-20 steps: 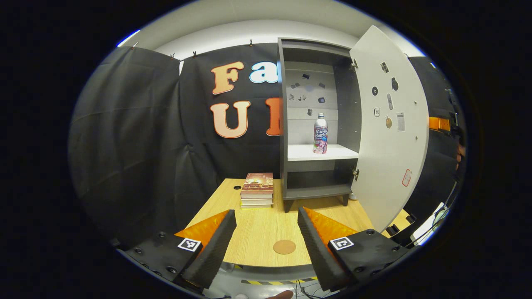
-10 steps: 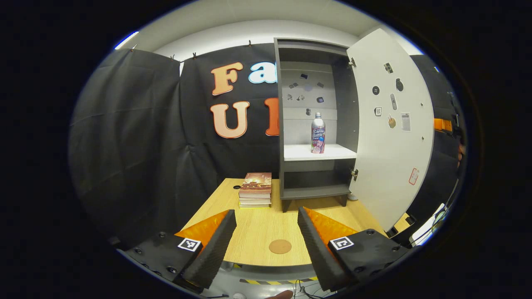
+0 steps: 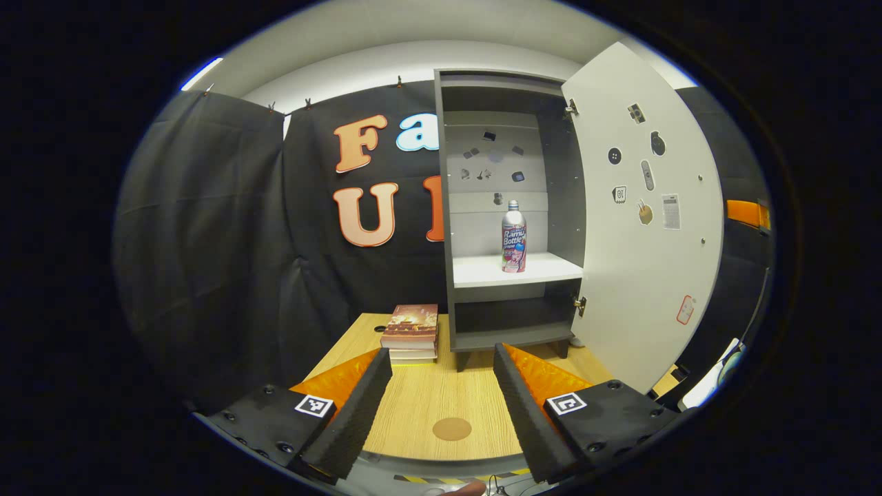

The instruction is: Open the cabinet door with the right hand, grasp the bottle in the cabinet with the left hand and place it on the coaster, then close the cabinet door with the right hand.

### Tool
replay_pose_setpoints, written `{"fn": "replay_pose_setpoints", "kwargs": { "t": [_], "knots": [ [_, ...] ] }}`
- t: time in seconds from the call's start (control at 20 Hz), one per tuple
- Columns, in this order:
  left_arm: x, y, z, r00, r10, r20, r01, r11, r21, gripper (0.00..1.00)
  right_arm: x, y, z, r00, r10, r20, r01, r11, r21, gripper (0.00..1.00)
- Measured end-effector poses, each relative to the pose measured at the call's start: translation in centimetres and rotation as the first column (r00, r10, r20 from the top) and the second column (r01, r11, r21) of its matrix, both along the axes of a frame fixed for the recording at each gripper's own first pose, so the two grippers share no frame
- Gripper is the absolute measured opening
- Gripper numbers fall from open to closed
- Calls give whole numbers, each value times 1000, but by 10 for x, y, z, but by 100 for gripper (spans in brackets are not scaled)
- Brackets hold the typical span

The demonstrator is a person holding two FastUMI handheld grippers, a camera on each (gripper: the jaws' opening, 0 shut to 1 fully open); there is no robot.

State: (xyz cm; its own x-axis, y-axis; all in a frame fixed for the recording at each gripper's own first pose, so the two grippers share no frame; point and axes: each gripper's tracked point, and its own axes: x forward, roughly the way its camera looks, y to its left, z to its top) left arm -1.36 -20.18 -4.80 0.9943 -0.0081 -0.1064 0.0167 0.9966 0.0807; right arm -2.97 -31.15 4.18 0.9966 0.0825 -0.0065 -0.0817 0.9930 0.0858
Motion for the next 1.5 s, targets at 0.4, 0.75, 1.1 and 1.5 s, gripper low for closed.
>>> {"fn": "replay_pose_setpoints", "kwargs": {
  "t": [0.4,0.75,1.1,1.5],
  "knots": [
    [149,-89,26,986,-137,94,136,991,17,97,0,70,3,995,78,66,-73,994,-80,29],
    [272,-138,38,974,-189,126,190,982,8,97,70,104,-33,997,75,-11,-76,991,-112,58],
    [368,-168,34,967,-232,102,236,971,-31,97,112,90,-57,994,-15,-109,11,999,-44,71],
    [431,-188,43,960,-247,130,251,968,-14,97,140,85,-69,985,-79,-154,74,997,-39,71]
  ]
}}
